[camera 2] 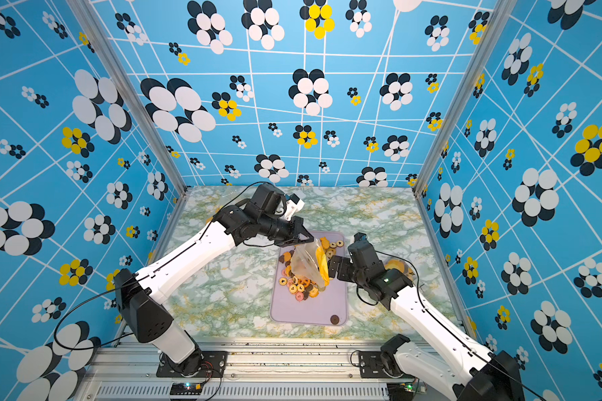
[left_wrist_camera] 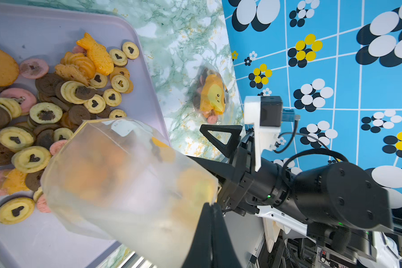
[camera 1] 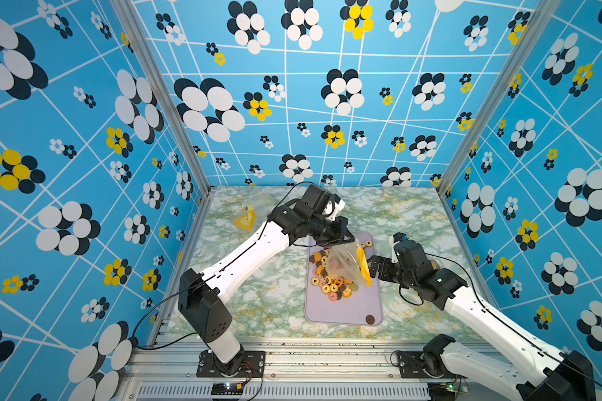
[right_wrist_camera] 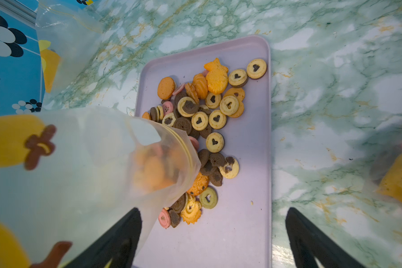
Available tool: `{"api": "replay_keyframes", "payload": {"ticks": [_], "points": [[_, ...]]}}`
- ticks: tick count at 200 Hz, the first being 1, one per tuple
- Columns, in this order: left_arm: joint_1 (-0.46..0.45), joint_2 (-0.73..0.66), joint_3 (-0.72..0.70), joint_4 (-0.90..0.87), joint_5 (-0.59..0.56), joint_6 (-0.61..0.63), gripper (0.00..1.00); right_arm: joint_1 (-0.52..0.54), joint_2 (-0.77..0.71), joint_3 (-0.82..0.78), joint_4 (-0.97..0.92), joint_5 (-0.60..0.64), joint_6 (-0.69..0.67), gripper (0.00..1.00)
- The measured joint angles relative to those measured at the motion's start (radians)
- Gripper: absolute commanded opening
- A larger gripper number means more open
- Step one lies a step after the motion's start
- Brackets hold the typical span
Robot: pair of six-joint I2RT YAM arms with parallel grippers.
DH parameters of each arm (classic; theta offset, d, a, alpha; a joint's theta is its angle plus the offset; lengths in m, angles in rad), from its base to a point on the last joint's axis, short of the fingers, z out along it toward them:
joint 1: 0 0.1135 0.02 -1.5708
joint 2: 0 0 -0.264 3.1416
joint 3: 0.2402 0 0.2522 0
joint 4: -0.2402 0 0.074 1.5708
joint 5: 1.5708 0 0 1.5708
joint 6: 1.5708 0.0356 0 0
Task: Pour cookies out of the ziploc bag
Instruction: 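Pour the cookies out of the ziploc bag onto the tray.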
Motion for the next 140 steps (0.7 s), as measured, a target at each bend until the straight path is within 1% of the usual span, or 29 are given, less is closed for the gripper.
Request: {"api": "replay_keyframes", "payload": {"ticks": [22, 41, 72, 88, 121, 140], "points": [[0.0, -0.005, -0.065, 0.051, 0.0, -0.001, 0.0, -0.001, 0.008, -0.001, 0.0, -0.001, 0.0, 0.99], [0.0, 0.024, -0.125, 0.077, 0.001, -0.004, 0.0, -0.003, 0.008, -0.001, 0.0, -0.003, 0.0, 0.99], [0.0, 0.072, -0.149, 0.082, 0.001, -0.015, 0.0, -0.011, 0.008, -0.001, 0.0, -0.006, 0.0, 0.99], [0.0, 0.072, -0.126, 0.058, 0.0, -0.014, 0.0, -0.014, 0.008, -0.001, 0.0, -0.011, 0.0, 0.99], [0.002, 0.053, 0.011, -0.01, -0.006, 0.002, 0.0, -0.018, 0.016, -0.005, 0.014, -0.019, 0.0, 0.99], [0.003, 0.024, 0.056, -0.021, -0.008, 0.01, 0.0, -0.018, 0.024, -0.008, 0.028, -0.023, 0.0, 0.99]]}}
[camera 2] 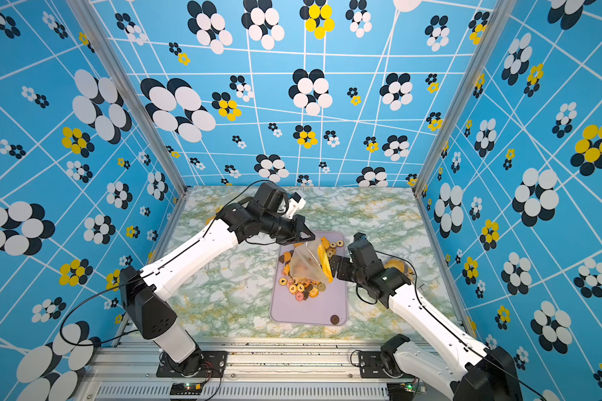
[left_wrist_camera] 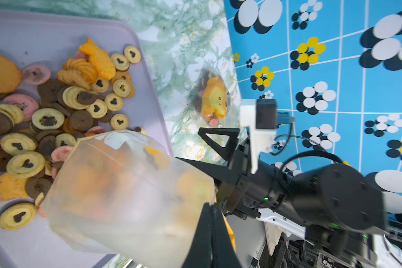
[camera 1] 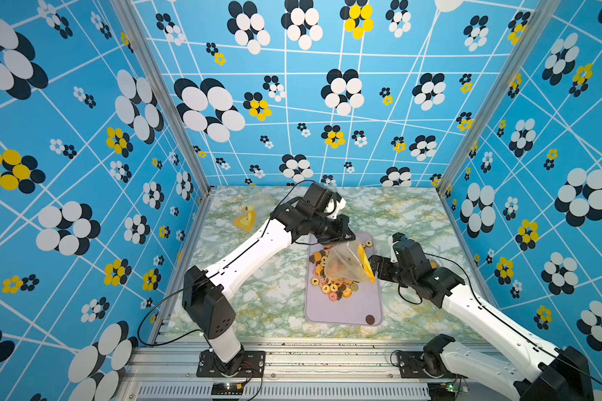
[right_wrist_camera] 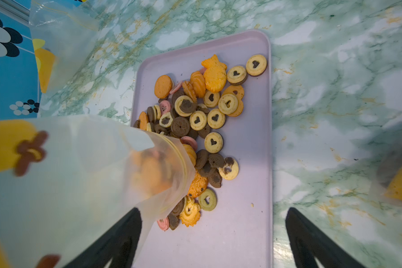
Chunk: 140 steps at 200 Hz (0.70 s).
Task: Pour cookies out of the ziploc bag
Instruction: 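Pour the cookies out of the ziploc bag onto the tray.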
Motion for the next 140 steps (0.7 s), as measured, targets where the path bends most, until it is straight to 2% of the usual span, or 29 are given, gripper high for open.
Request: {"api": "replay_keyframes", "payload": {"ticks": [23, 44, 83, 115, 140], "points": [[0.006, -0.023, -0.014, 0.01, 0.0, 0.006, 0.0, 0.0, 0.005, 0.0, 0.006, 0.0, 0.0, 0.99], [0.016, -0.021, -0.096, 0.067, 0.003, -0.002, 0.0, 0.0, 0.005, 0.0, 0.013, -0.002, 0.0, 0.99], [0.027, 0.058, -0.205, 0.148, 0.017, -0.026, 0.0, -0.01, 0.004, -0.008, 0.019, -0.003, 0.0, 0.99], [0.028, 0.083, -0.208, 0.158, 0.028, -0.032, 0.0, -0.021, 0.002, -0.015, 0.016, -0.003, 0.0, 0.99], [0.032, 0.083, -0.141, 0.113, 0.026, -0.027, 0.0, -0.032, -0.003, -0.015, 0.017, -0.003, 0.0, 0.99]]}}
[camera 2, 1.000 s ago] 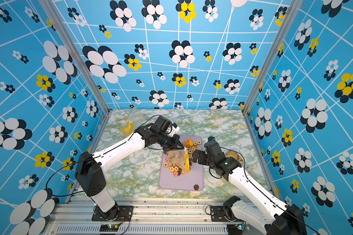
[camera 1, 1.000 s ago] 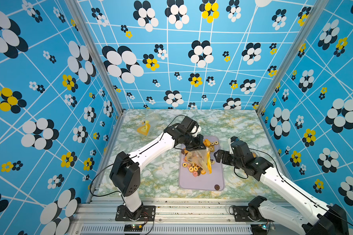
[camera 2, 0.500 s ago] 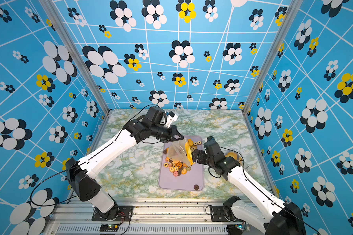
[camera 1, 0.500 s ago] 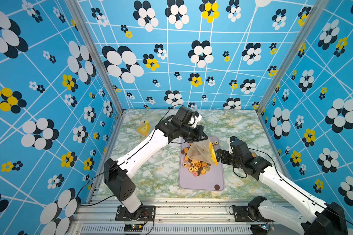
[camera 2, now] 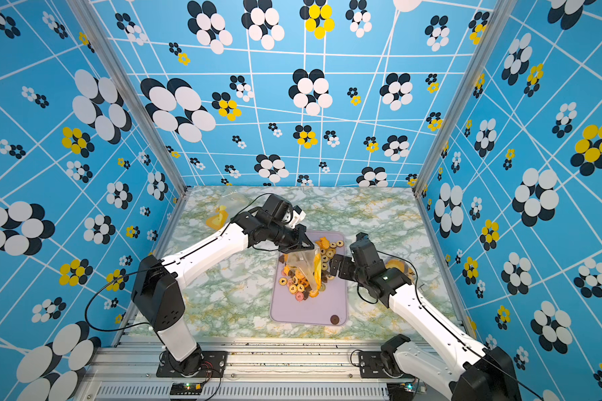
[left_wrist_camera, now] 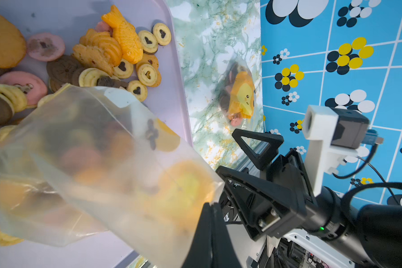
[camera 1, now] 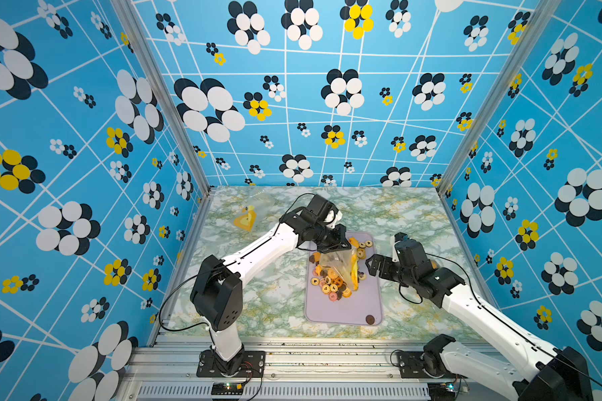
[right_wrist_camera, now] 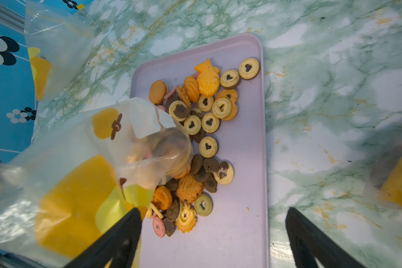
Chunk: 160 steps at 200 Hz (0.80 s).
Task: Pour cookies out of the ziploc bag
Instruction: 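Pour the cookies out of the ziploc bag onto the tray.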
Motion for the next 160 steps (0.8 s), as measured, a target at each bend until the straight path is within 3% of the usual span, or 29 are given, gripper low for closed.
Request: {"api": "replay_keyframes", "payload": {"ticks": [38, 71, 112, 160], "points": [[0.001, -0.029, 0.178, -0.109, -0.024, 0.027, 0.0, -0.003, 0.0, 0.0, 0.0, 0.0, 0.0, 0.99], [0.003, -0.069, 0.21, -0.145, -0.037, 0.04, 0.0, -0.008, 0.003, 0.0, 0.002, -0.003, 0.0, 0.99], [0.023, -0.053, 0.085, -0.082, -0.037, 0.049, 0.0, -0.021, 0.03, 0.0, 0.006, -0.017, 0.0, 0.99], [0.046, 0.061, -0.019, 0.031, -0.008, 0.032, 0.0, -0.033, 0.051, 0.0, 0.008, -0.027, -0.004, 0.99]]}}
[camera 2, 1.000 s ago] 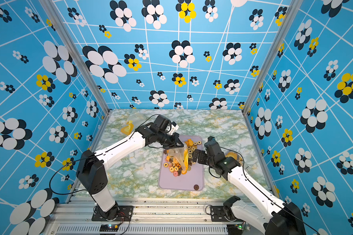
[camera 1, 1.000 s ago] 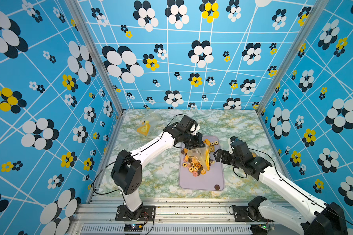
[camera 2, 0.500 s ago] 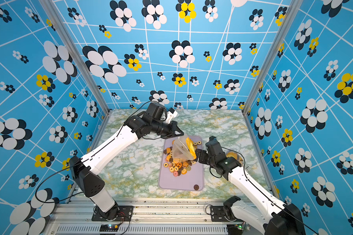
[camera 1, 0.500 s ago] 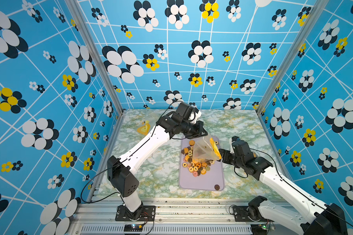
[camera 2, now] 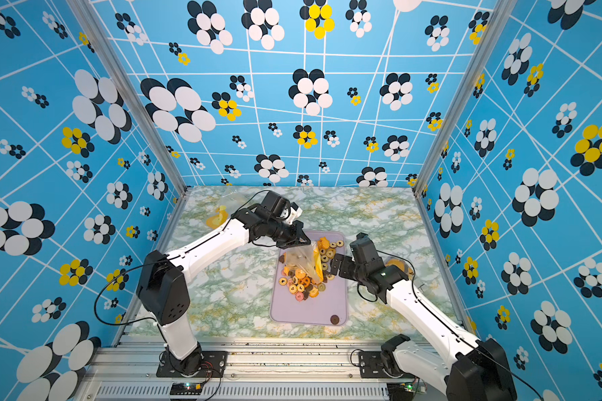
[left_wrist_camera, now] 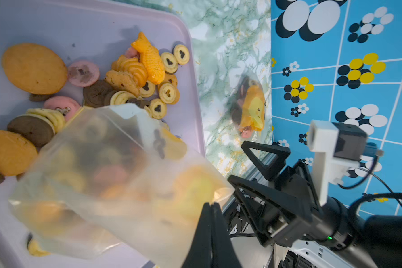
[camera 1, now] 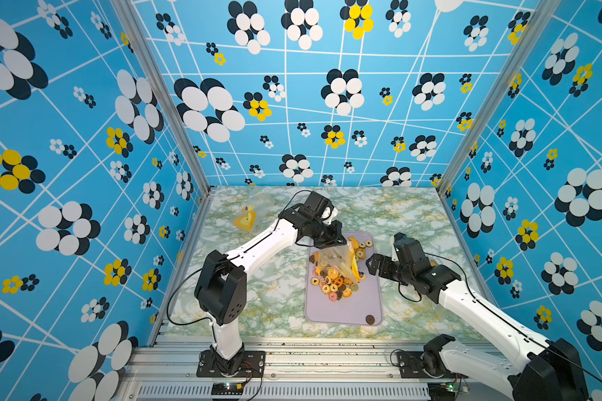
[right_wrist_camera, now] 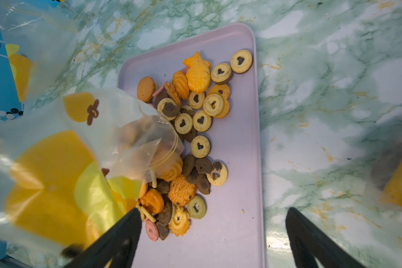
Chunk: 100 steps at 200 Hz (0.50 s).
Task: Pour cookies out of the ziploc bag
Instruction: 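Pour the cookies out of the ziploc bag onto the tray.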
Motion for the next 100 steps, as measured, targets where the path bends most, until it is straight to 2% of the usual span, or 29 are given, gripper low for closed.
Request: {"api": "replay_keyframes", "payload": {"ticks": [71, 100], "points": [[0.011, -0.005, 0.026, 0.003, 0.024, -0.006, 0.0, -0.013, 0.008, 0.0, 0.002, -0.013, 0.0, 0.99], [0.085, -0.078, 0.032, -0.022, 0.036, -0.009, 0.0, -0.013, 0.009, 0.0, 0.01, -0.019, 0.0, 0.99]]}}
